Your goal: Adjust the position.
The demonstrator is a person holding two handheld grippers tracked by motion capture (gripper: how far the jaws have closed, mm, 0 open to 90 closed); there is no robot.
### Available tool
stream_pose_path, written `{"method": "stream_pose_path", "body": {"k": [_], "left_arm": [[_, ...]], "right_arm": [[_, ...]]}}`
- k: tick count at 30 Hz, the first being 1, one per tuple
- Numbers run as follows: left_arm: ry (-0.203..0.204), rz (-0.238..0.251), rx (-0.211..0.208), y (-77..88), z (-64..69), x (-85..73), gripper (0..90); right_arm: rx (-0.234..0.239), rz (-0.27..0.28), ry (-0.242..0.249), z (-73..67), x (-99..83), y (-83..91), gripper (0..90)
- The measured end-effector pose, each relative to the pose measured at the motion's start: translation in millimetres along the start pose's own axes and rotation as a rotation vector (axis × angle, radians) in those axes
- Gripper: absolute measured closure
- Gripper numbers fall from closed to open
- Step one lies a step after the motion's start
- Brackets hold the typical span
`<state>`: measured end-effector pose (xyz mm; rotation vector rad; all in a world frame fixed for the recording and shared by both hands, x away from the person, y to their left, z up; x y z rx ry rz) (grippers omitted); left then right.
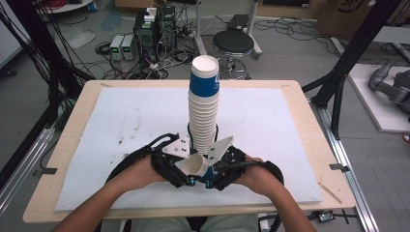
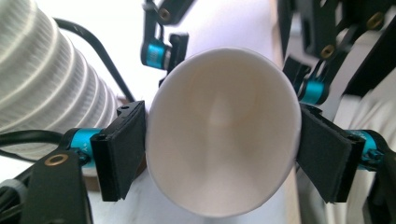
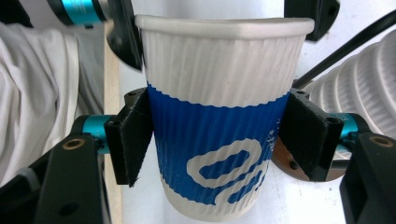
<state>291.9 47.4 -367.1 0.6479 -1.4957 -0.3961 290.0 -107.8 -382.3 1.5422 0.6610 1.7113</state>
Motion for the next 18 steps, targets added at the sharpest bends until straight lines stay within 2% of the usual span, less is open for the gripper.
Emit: {"method": "stream_pose_path", "body": {"k": [1, 2, 4, 6, 7, 8, 10, 11, 12, 13, 14, 16, 17, 18], "left_arm": [[0.0, 0.0, 0.0, 0.0, 0.0, 0.0, 21.5], [0.02, 0.066, -0.006, 5.4, -0.4, -1.5, 20.9], [0.042, 0.147, 0.006, 12.2, -1.4, -3.2, 19.4], [0.063, 0.228, 0.026, 20.4, -3.8, -5.3, 18.9], [0.063, 0.228, 0.026, 20.4, -3.8, -5.3, 18.7], [0.099, 0.321, 0.047, 28.3, -5.2, -7.9, 18.4], [0.126, 0.415, 0.06, 36.2, -7.0, -11.8, 18.0], [0.126, 0.415, 0.06, 36.2, -7.0, -11.8, 17.9], [0.149, 0.49, 0.061, 43.1, -8.4, -17.6, 17.9], [0.157, 0.514, 0.062, 45.5, -9.2, -20.6, 17.3], [0.165, 0.53, 0.075, 47.8, -10.2, -23.9, 16.9], [0.182, 0.554, 0.105, 51.7, -13.1, -30.5, 16.9], [0.182, 0.554, 0.105, 51.7, -13.1, -30.5, 16.9], [0.197, 0.573, 0.142, 55.3, -16.5, -37.7, 16.9]], "right_arm": [[0.0, 0.0, 0.0, 0.0, 0.0, 0.0, 30.1], [-0.005, 0.031, -0.017, -0.5, -4.3, 2.7, 30.2], [-0.01, 0.06, -0.033, -0.3, -10.2, 5.7, 30.2], [-0.013, 0.113, -0.064, 1.6, -17.0, 10.3, 30.3], [-0.015, 0.141, -0.082, 2.8, -20.8, 13.1, 30.2], [-0.014, 0.169, -0.105, 3.8, -24.8, 16.2, 30.2], [-0.029, 0.232, -0.142, 7.1, -32.9, 23.4, 30.2], [-0.043, 0.27, -0.165, 8.8, -37.1, 27.6, 30.2], [-0.048, 0.308, -0.179, 10.2, -41.2, 31.5, 30.2], [-0.054, 0.342, -0.194, 11.3, -45.2, 35.7, 30.2], [-0.076, 0.37, -0.226, 12.1, -49.2, 40.4, 30.2], [-0.111, 0.421, -0.255, 14.9, -57.3, 48.5, 30.1], [-0.111, 0.421, -0.255, 14.9, -57.3, 48.5, 30.1], [-0.142, 0.457, -0.282, 17.0, -64.6, 55.3, 30.1]]}}
Point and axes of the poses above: each handheld gripper's, and its own axes: y roughly backward along the jaws, x roughly out of its top, z roughly to its right, the point moved 4 cm from there along -y, roughly forward along the jaws, and after that the axes turned 1 degree about z, right-handed, at the moved point
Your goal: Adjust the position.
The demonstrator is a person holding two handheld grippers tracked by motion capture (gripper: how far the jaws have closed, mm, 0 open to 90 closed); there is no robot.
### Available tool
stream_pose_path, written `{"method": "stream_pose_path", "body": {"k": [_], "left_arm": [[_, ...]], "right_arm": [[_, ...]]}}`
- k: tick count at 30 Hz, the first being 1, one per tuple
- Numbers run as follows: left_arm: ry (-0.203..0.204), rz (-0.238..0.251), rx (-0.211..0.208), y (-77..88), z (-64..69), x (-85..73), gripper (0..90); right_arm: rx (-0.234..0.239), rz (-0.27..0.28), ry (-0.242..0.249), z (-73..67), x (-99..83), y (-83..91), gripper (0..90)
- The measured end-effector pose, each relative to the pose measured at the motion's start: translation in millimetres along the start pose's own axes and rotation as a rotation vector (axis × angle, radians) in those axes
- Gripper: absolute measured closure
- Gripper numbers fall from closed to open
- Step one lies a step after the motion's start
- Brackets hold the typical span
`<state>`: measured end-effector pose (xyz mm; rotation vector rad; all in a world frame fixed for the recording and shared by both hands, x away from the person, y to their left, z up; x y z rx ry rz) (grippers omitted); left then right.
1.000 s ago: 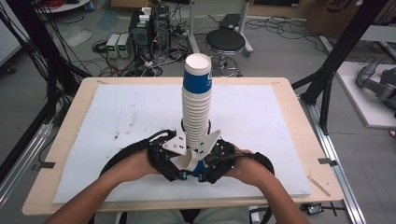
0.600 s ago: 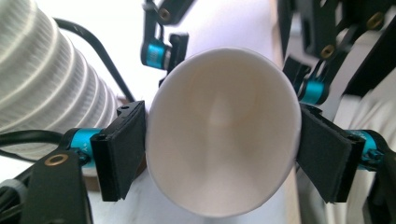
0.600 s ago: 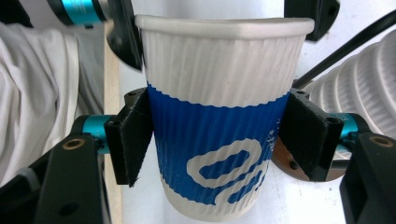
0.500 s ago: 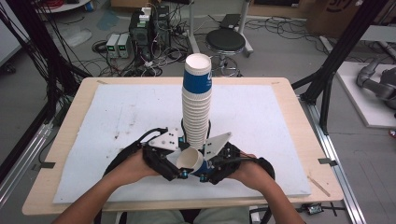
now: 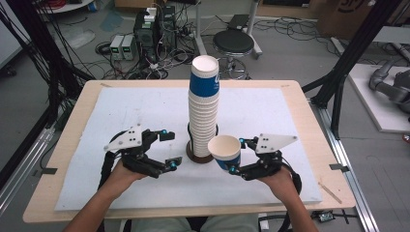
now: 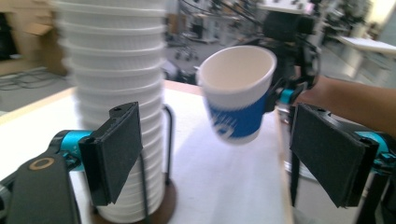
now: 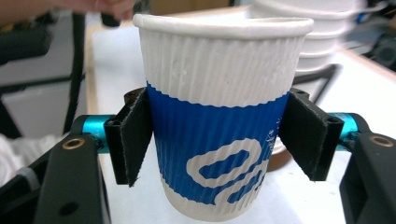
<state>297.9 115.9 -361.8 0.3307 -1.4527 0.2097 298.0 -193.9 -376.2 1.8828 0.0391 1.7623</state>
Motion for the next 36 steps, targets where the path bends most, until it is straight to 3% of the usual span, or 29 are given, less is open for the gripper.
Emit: {"method": "stream_pose_path", "body": {"k": [4, 6, 7, 16, 22, 36], "left_arm": [[0.022, 0.054, 0.077, 12.6, -12.5, -7.2, 17.9], [0.035, 0.068, 0.089, 15.7, -15.6, -9.1, 17.9], [0.045, 0.087, 0.126, 22.1, -21.8, -13.0, 17.9], [0.064, 0.107, 0.219, 40.3, -39.5, -30.2, 17.8], [0.033, 0.109, 0.253, 49.8, -46.2, -31.0, 17.8], [0.052, 0.105, 0.267, 56.5, -52.3, -34.0, 17.7]], "right_arm": [[-0.047, 0.053, -0.023, 6.0, -3.9, 13.3, 30.1], [-0.062, 0.065, -0.024, 7.7, -5.1, 18.1, 30.1], [-0.071, 0.073, -0.021, 8.8, -5.7, 20.0, 30.0], [-0.132, 0.106, -0.042, 15.0, -12.6, 33.9, 30.1], [-0.167, 0.13, -0.055, 17.3, -16.1, 44.8, 30.1], [-0.218, 0.151, -0.064, 21.0, -18.0, 57.2, 30.0]]}}
Point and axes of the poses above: each handheld gripper's, and its own axes: y roughly backward along the jaws, x roughly out of its top, z roughly to its right, the point moved 4 cm from there along -y, roughly forward along the jaws, and after that the axes turned 1 degree about z, right-handed, at the moved point
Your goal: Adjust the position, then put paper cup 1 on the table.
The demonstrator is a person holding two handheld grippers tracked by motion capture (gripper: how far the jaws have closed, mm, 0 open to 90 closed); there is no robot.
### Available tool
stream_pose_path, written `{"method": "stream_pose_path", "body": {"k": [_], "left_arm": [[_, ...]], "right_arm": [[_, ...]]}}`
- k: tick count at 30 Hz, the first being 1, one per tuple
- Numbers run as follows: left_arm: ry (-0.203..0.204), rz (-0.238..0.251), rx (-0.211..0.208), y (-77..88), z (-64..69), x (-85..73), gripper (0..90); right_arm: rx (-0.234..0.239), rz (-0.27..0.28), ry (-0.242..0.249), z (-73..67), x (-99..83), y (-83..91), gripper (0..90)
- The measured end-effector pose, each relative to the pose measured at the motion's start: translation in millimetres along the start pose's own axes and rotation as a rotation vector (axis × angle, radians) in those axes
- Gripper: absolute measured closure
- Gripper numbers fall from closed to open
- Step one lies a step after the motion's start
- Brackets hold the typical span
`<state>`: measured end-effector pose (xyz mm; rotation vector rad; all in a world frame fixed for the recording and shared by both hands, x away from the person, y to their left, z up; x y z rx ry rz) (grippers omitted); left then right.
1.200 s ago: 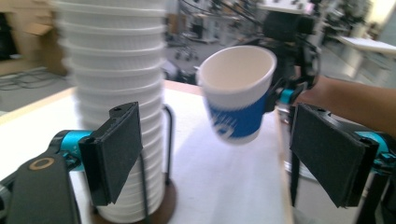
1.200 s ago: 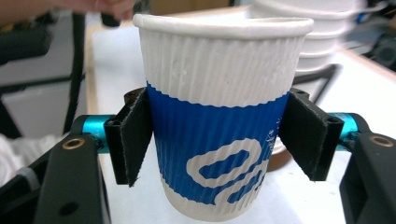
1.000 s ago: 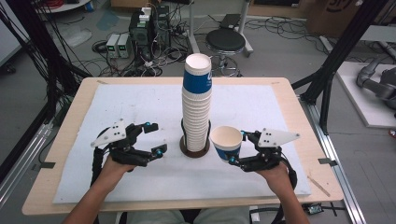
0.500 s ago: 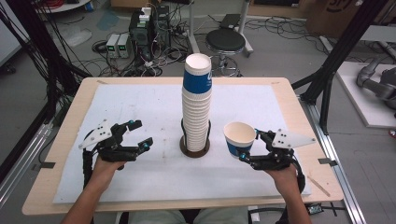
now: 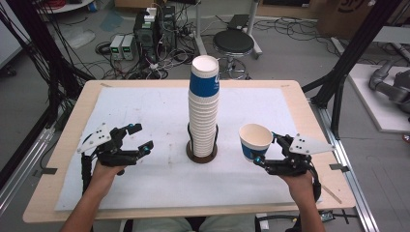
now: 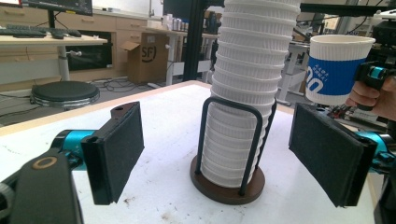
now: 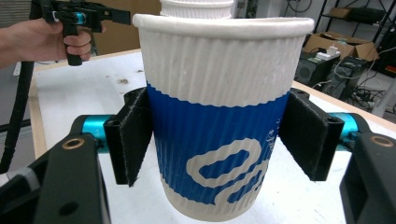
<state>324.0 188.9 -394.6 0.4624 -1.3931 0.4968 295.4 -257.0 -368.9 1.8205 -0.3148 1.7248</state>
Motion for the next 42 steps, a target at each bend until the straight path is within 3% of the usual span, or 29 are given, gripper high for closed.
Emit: {"method": "stream_pose_path", "body": {"k": [20, 31, 32, 38, 42], "left_arm": [[0.004, -0.024, 0.017, -0.3, -3.6, -7.2, 17.7], [0.01, -0.029, 0.029, -0.3, -4.9, -9.5, 17.7], [0.012, -0.031, 0.027, -0.4, -5.1, -9.6, 17.7], [0.013, -0.031, 0.031, 0.4, -5.5, -10.8, 17.7], [0.018, -0.034, 0.028, 0.3, -5.0, -11.9, 17.8]], "right_arm": [[-0.074, 0.041, -0.013, 12.8, -2.8, 9.2, 30.0], [-0.198, 0.077, -0.085, 47.5, -13.7, 5.9, 30.0], [-0.227, 0.066, -0.096, 57.1, -16.4, 1.6, 30.0], [-0.308, 0.031, -0.145, 80.4, -26.5, -12.3, 29.8], [-0.363, 0.004, -0.122, 90.4, -32.8, -21.5, 29.6]]}}
Point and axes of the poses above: each handheld gripper's, and its own axes: y roughly backward along the jaws, x roughly out of its top, z roughly to its right, the point moved 4 cm from there along -y, roughly forward along the jaws, and after that the axes turned 1 degree about z, right-handed, at the moved point
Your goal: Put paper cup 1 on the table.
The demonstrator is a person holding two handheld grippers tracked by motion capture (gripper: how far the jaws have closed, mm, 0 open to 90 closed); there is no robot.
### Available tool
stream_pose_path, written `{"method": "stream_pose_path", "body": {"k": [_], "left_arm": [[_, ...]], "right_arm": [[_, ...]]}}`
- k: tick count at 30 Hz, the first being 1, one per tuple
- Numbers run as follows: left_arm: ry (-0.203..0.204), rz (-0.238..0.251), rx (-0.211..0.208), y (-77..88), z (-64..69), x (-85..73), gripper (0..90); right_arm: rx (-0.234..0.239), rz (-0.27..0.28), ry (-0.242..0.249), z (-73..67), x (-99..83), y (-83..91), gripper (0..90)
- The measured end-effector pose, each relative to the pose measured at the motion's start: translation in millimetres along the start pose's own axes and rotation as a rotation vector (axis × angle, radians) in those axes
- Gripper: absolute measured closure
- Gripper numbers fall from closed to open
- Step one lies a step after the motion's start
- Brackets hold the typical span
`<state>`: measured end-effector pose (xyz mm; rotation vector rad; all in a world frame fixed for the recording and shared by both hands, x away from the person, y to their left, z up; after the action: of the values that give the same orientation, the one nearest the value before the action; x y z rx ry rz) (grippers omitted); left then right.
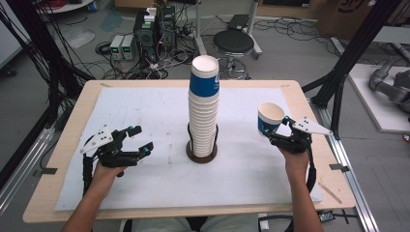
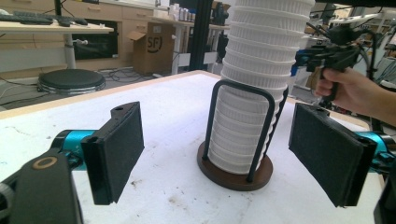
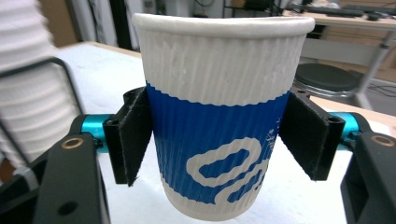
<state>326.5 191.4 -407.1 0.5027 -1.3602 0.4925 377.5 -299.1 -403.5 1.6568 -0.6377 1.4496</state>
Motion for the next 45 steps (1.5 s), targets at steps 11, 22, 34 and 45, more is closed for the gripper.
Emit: {"method": "stream_pose_path", "body": {"k": [11, 22, 34, 45], "left_arm": [[0.0, -0.012, -0.005, -2.6, 0.3, -3.8, 17.8], [-0.003, -0.02, -0.007, -3.5, 0.3, -5.1, 17.8], [0.003, -0.023, -0.01, -3.5, 0.0, -6.0, 17.9], [0.003, -0.021, -0.006, -3.1, -0.9, -6.0, 17.9]], "right_arm": [[-0.072, -0.121, -0.062, 19.7, -30.2, -27.3, 29.3], [-0.087, -0.227, -0.085, 28.2, -48.5, -32.2, 28.0], [-0.063, -0.291, -0.091, 24.4, -50.4, -27.5, 21.4], [-0.044, -0.299, -0.077, 21.7, -54.5, -17.1, 21.0]]}}
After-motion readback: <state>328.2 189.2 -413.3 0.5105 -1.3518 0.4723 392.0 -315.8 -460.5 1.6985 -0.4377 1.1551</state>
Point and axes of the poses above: each handheld gripper's, and its own axes: y roughly backward along the jaws, x roughly out of its top, z roughly to its right, the point moved 4 cm from there along -y, roughly forward along the jaws, and after that the axes turned 1 degree about z, right-handed, at the moved point
